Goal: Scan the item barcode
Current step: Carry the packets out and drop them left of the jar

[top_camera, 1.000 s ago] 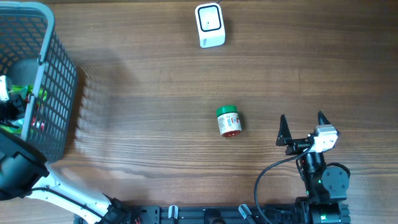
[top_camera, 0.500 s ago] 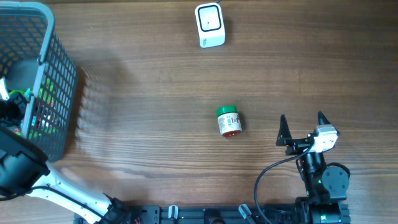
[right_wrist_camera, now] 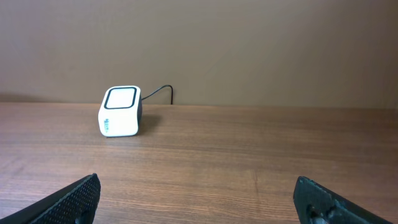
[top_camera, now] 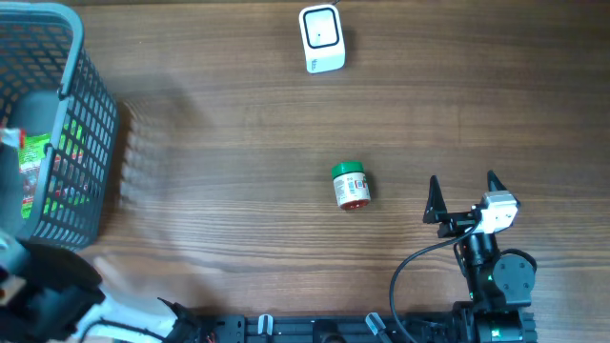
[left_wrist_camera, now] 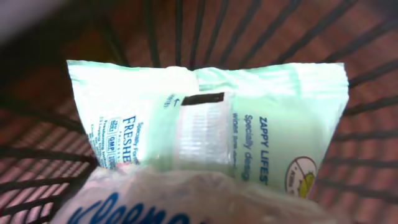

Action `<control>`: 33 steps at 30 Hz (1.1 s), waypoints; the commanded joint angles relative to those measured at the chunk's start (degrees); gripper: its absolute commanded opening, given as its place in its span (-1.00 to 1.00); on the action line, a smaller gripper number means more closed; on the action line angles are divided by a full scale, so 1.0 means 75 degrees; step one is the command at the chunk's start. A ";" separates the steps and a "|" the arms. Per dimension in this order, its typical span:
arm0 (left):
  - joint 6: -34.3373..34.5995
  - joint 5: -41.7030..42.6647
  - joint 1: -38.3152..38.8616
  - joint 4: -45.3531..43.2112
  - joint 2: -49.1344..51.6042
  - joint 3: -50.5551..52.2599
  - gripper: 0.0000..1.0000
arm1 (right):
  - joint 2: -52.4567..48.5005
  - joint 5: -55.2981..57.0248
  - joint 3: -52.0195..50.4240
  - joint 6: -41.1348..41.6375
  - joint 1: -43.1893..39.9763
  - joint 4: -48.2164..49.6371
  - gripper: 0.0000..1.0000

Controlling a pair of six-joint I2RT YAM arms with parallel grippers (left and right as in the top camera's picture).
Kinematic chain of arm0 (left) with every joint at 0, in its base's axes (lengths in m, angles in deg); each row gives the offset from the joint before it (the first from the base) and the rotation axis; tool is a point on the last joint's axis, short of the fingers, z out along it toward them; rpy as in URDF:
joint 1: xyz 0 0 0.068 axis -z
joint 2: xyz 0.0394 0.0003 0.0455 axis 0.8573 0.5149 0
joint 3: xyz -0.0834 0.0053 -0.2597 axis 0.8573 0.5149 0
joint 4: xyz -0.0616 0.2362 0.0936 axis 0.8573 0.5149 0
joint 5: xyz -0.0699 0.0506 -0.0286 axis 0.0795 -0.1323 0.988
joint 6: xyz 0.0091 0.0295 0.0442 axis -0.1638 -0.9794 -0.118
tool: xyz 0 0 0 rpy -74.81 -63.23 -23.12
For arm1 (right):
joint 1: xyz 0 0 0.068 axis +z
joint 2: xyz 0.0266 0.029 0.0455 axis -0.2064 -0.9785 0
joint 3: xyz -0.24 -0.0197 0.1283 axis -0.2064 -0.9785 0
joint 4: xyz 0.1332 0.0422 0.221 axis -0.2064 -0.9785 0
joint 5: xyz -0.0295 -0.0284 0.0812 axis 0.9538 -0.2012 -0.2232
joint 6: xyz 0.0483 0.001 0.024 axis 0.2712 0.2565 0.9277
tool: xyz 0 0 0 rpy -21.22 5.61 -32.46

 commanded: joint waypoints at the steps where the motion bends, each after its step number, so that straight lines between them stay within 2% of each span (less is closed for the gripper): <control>1: 0.0956 0.0414 0.0015 -0.0073 -0.0994 -0.0449 -0.92 | 0.0006 0.0073 -0.0009 0.0105 -0.0032 0.0020 1.00; 5: 0.1577 0.1262 0.0160 0.0029 -0.1792 -0.0484 -0.92 | 0.0006 0.0073 -0.0009 0.0105 -0.0032 0.0020 0.99; 8: 0.1699 0.1515 0.0621 0.0621 -0.2276 -0.0484 -0.92 | 0.0006 0.0073 -0.0009 0.0108 -0.0032 0.0020 0.99; 12: 0.1746 0.1451 0.1923 0.2098 -0.2640 -0.0484 -0.92 | 0.0006 0.0073 -0.0009 0.0108 -0.0032 0.0020 1.00; 14: 0.1743 0.1070 0.2792 0.2684 -0.2634 -0.0425 -0.92 | 0.0006 0.0073 -0.0009 0.0105 -0.0032 0.0020 0.99; 19: 0.1830 -0.0050 0.4858 0.3022 -0.2562 0.0420 -0.92 | 0.0006 0.0073 -0.0009 0.0108 -0.0032 0.0020 0.99; 24: 0.2678 -0.0901 0.6650 0.2046 -0.2433 0.2375 -0.92 | 0.0006 0.0073 -0.0009 0.0105 -0.0032 0.0020 1.00; 33: 0.3631 -0.0924 0.8658 -0.2197 -0.1300 0.6187 -0.92 | 0.0006 0.0073 -0.0009 0.0108 -0.0032 0.0020 0.99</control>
